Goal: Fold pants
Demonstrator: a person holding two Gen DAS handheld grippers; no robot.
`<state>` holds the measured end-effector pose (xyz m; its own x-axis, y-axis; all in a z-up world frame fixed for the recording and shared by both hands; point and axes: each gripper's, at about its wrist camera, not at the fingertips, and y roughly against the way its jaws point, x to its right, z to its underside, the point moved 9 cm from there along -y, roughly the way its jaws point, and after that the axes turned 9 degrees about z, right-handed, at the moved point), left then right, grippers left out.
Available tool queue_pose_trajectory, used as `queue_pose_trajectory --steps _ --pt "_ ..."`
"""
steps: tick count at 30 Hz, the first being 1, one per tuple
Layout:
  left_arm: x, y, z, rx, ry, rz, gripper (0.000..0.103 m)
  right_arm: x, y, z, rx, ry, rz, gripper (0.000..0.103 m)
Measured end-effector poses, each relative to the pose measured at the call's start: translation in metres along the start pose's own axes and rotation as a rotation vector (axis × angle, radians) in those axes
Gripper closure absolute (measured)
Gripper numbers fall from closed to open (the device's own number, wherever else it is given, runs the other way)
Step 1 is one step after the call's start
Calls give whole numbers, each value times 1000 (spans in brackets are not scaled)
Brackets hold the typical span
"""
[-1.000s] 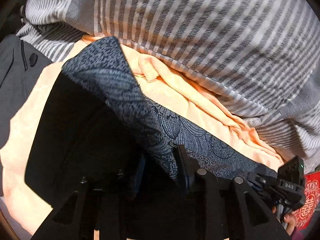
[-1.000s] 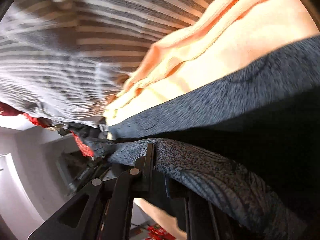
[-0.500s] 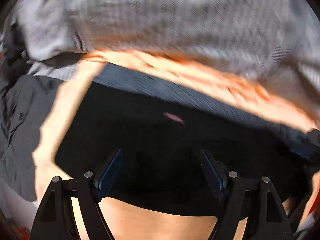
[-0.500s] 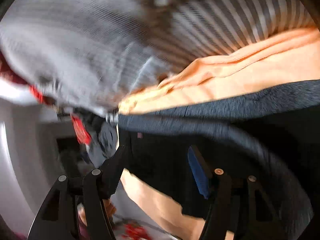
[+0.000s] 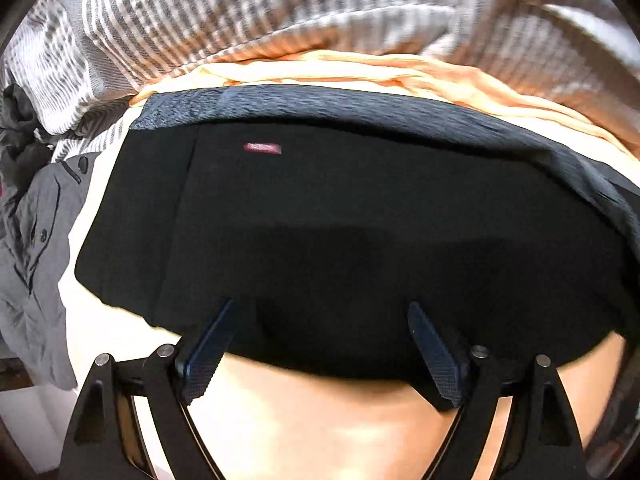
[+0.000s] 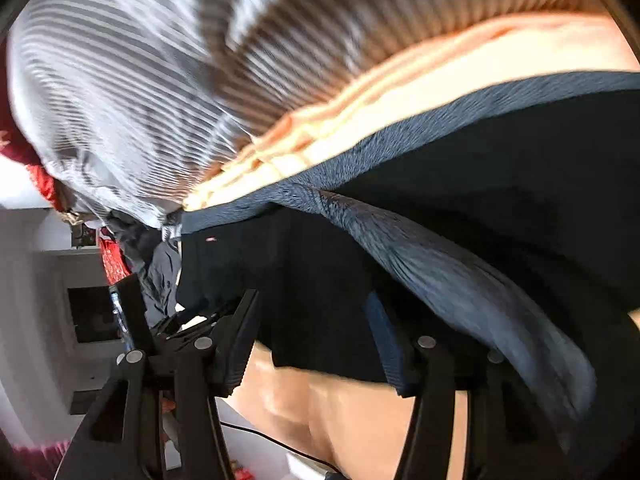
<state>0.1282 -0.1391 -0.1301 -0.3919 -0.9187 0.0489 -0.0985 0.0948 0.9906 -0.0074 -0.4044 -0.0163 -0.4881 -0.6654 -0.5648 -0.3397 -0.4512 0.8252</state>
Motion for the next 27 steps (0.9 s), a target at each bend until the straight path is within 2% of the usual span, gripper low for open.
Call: queue_pose_trajectory --steps 1,3,6,7,9,11,14,17,23,27 --pt "8 5 5 -3 -7 18 15 4 11 7 21 6 20 40" --pt "30 12 14 -7 -31 66 15 27 37 26 66 4 121 34" --pt "73 19 28 -9 -95 160 15 52 63 62 105 -17 208 34" --pt "89 19 34 -11 -116 193 15 65 72 79 121 -25 289 34" --pt "119 20 47 -24 -153 235 15 91 84 107 140 -45 385 34" --pt "141 22 58 -31 -167 282 15 111 89 140 140 -95 438 34" --pt "173 31 82 -32 -223 341 15 144 92 191 134 -262 422 34" --pt "192 36 102 -54 -275 360 15 165 98 219 160 -338 399 34" --pt "217 43 115 -61 -292 391 15 174 75 236 177 -402 312 34" --pt "234 34 103 -72 -293 403 15 174 72 239 215 -419 242 36"
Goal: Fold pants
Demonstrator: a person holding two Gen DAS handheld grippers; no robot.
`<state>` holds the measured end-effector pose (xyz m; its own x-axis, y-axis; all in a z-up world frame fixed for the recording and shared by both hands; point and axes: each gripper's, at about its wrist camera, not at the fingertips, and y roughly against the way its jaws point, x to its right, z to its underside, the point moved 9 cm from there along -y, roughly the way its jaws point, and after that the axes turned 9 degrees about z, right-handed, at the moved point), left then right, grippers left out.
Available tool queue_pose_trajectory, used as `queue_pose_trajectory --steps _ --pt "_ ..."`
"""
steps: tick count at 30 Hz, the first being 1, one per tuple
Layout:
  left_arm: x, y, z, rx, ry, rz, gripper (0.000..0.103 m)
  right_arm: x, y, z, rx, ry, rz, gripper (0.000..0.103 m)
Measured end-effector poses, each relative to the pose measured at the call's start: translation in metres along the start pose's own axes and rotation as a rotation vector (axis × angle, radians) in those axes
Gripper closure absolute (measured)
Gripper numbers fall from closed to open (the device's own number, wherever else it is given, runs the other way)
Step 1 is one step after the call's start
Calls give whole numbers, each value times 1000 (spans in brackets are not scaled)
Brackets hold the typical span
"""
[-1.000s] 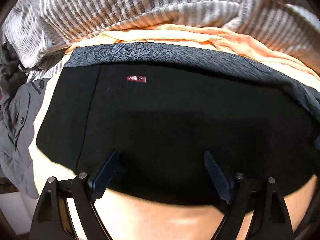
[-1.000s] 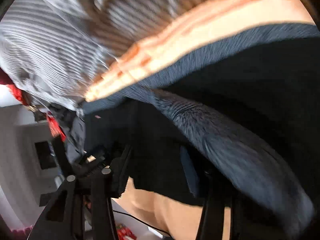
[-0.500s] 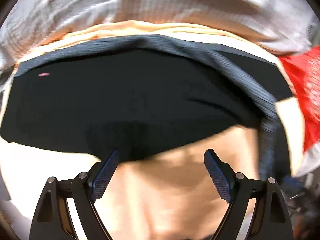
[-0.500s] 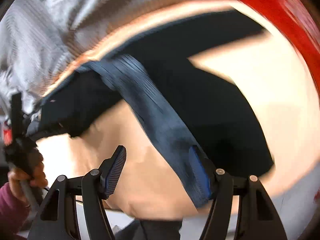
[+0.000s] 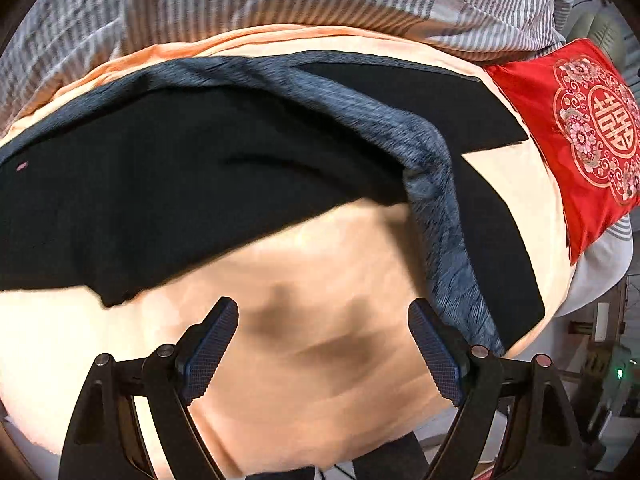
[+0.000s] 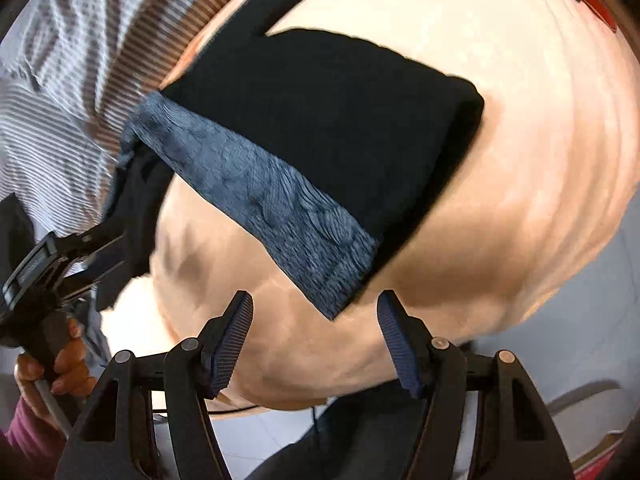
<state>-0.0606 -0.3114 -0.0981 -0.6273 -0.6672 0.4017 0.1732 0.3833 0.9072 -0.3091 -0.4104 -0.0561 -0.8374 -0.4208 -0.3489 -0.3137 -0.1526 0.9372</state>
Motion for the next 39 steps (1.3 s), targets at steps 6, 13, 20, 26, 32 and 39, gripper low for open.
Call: queue_pose_trajectory --steps 6,13,20,26,32,39 --pt "4 -35 -17 -40 63 24 15 -2 -8 -4 -67 4 -114 46" --pt "14 -60 -24 -70 125 27 16 18 -15 -10 -187 -110 -218 94" --pt "48 -58 -40 -101 76 93 84 -13 17 -47 -204 -47 -355 96" --pt "74 -34 -93 -37 56 145 84 -34 61 -120 -110 -11 -431 96" --pt "75 -42 -153 -3 68 126 84 -49 84 -216 -26 44 -439 96" --pt "71 -70 -187 -8 102 99 84 -61 54 -287 -113 129 -422 91"
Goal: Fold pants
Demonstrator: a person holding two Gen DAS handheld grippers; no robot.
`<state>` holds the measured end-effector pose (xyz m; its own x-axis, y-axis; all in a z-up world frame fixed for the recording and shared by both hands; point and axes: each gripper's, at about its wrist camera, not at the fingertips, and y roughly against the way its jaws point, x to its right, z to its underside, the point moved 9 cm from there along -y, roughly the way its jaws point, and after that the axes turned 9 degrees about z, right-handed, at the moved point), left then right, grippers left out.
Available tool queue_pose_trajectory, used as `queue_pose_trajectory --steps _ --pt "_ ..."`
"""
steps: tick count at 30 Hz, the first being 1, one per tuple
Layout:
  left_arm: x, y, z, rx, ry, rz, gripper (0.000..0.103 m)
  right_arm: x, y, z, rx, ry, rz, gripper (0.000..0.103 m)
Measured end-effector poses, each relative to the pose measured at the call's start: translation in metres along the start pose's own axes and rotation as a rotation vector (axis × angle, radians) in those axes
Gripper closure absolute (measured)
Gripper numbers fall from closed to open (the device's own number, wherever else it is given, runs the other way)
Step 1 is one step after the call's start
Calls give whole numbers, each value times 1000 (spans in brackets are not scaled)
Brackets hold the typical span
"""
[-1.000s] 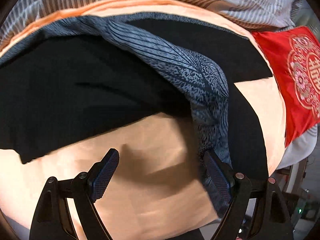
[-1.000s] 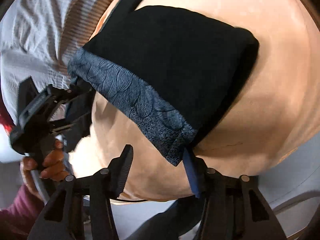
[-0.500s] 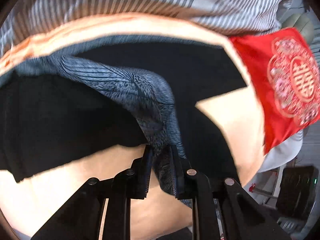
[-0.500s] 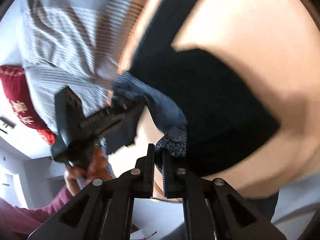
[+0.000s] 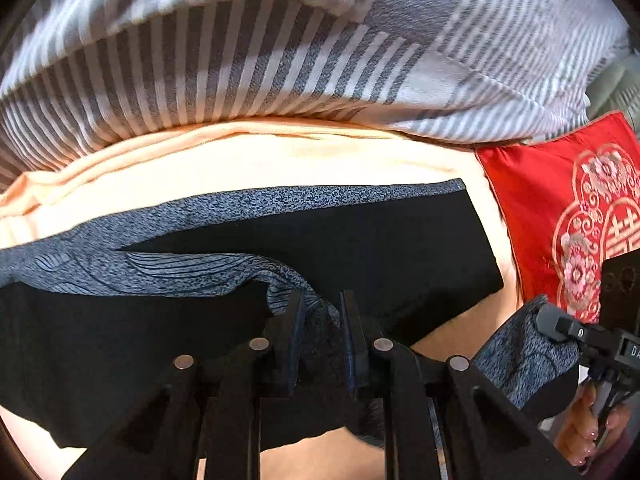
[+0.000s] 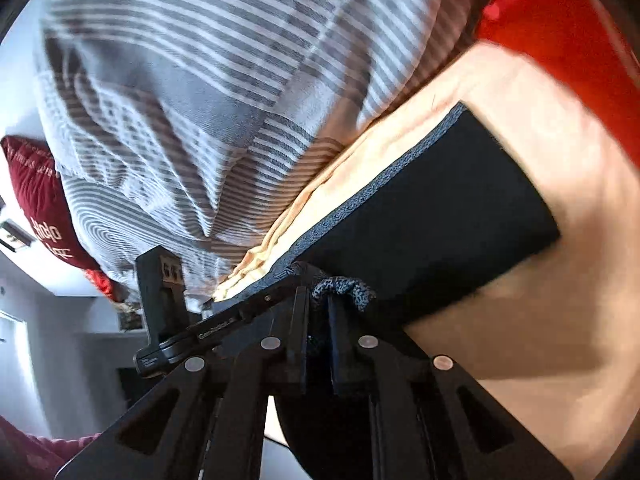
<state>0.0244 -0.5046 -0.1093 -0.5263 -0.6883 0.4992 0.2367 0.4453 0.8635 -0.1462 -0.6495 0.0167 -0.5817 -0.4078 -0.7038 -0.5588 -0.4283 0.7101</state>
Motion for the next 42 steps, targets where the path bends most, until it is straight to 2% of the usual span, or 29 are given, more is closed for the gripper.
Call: queue_pose_trajectory --steps 6,9,10,13,14,15,16,17,19,23,25,26,27,32,36,39,41,42 --pt "-10 -10 5 -25 45 -8 84 6 -7 4 -116 -22 -49 63" --pt "-12 -10 5 -27 65 -8 84 6 -8 4 -171 -76 -91 44" --pt "-12 -11 5 -25 68 -9 84 6 -8 3 -178 -81 -92 43" --pt "-9 -13 5 -24 66 -13 84 6 -5 10 -220 -70 -64 44" --pt "-9 -14 5 -26 64 -14 84 7 -5 15 -240 -67 -48 47" --pt "-9 -15 5 -30 62 -19 84 8 -6 16 -246 -64 -36 66" --pt "-9 -17 5 -33 64 -24 84 10 -9 17 -256 -55 2 91" --pt "-9 -17 4 -34 68 -24 84 13 -12 16 -251 -47 38 95" --pt "-6 -11 -1 -20 69 -24 84 12 -8 2 -182 -4 99 95" --pt "0 25 -22 85 11 -80 83 0 14 -39 -35 65 144 96" --pt "-5 40 -27 117 -7 -123 60 5 21 -67 23 85 190 96" --pt "-9 47 -29 135 -11 -152 37 9 21 -76 35 82 207 96" --pt "-13 53 -29 159 -14 -181 34 19 19 -87 40 70 234 96" --pt "-50 46 -11 125 13 -298 34 62 -14 -113 5 82 379 95" --pt "-79 31 4 89 78 -371 34 70 -30 -125 7 141 443 95" --pt "-89 21 9 80 66 -427 34 74 -33 -131 1 127 490 93" --pt "-99 18 11 65 64 -446 34 79 -24 -136 18 90 538 81" --pt "-101 15 10 63 67 -445 34 77 -17 -139 45 75 581 66"
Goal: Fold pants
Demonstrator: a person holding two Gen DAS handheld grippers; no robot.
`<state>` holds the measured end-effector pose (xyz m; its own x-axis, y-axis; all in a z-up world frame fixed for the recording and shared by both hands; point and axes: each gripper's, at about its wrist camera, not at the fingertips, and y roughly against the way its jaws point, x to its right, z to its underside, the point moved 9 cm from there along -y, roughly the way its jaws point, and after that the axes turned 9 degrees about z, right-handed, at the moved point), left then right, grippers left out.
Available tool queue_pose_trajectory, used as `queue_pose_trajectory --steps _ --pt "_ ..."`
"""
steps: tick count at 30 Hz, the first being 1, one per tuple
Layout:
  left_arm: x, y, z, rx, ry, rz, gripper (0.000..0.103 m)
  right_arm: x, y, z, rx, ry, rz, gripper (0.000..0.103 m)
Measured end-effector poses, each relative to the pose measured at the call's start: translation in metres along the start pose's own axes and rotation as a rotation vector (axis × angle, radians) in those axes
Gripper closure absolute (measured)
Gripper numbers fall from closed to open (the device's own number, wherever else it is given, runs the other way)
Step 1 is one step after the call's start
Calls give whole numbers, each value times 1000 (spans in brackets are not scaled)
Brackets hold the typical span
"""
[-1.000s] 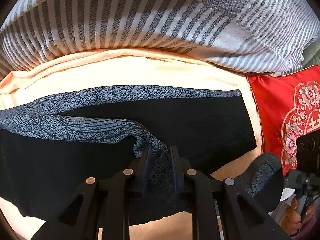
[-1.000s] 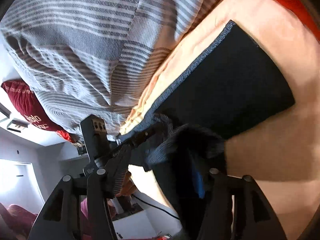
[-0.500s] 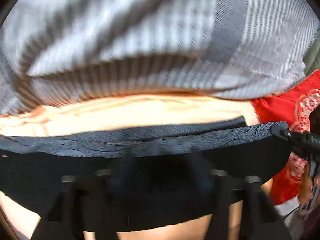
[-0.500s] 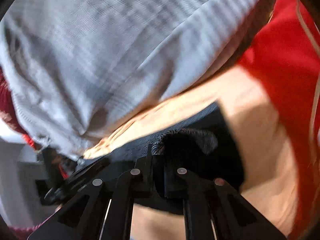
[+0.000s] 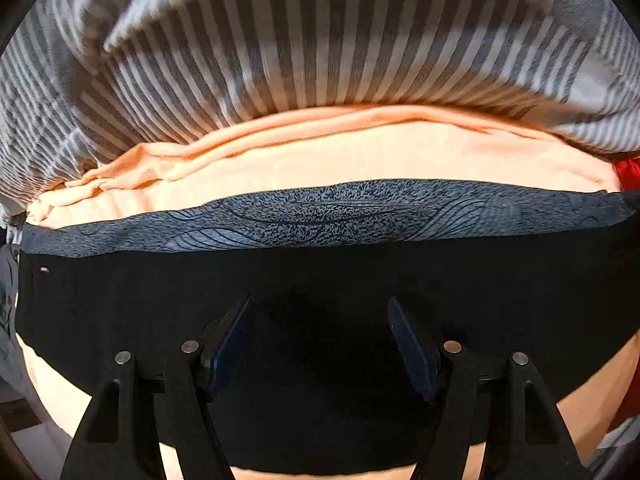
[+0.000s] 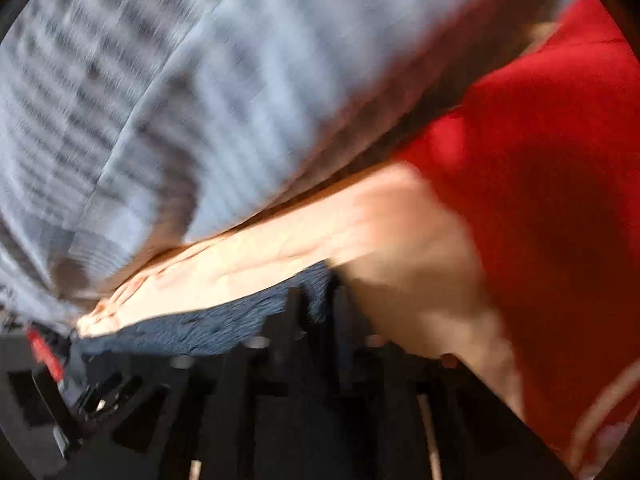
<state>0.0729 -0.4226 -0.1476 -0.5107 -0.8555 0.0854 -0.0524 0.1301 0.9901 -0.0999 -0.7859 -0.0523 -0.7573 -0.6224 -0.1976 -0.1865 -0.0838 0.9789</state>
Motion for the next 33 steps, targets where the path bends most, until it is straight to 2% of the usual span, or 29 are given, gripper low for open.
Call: queue_pose_trajectory --steps 1,4,6,7,10,13,14,15,16,18,20,22,24,27,29,32,33 --pt "-2 -4 -3 4 5 1 34 6 11 -2 37 -12 33 60" --pt "-3 -12 -11 19 19 4 34 -10 43 5 126 73 -3 60" --pt "-1 -17 -18 40 25 -2 31 -33 47 23 118 169 -29 60" --pt "-2 -17 -23 63 24 -10 31 -46 42 33 100 217 -37 61" --pt "-4 -23 -35 66 45 -13 31 -84 16 60 43 339 -34 63" --pt "-5 -25 -41 77 43 -18 31 -125 -10 70 -5 387 -82 63" --pt "-5 -25 -41 85 34 -31 26 -135 -19 73 -24 401 -80 63" --pt "-6 -25 -42 96 25 -51 19 -145 -30 75 -32 420 -69 63" --pt "-9 -25 -43 103 22 -61 17 -143 -37 76 -19 434 -54 63" --pt "-12 -28 -48 94 42 -33 17 -152 -48 60 11 456 -22 64" --pt "-18 -23 -53 82 64 -16 17 -152 -43 45 22 418 -36 64" --pt "-23 -10 -58 104 52 -42 17 -148 -31 44 37 390 -46 63" --pt "-19 3 -56 120 37 -19 17 -132 -14 44 55 350 -61 63" --pt "-7 16 -41 121 3 22 17 -89 10 48 107 311 25 62" --pt "3 11 -29 106 -24 22 17 -62 19 53 127 287 70 62" --pt "16 -15 -24 66 -11 14 17 -12 2 70 36 205 103 63" --pt "16 -18 -24 77 7 19 14 -3 2 74 49 179 48 64"
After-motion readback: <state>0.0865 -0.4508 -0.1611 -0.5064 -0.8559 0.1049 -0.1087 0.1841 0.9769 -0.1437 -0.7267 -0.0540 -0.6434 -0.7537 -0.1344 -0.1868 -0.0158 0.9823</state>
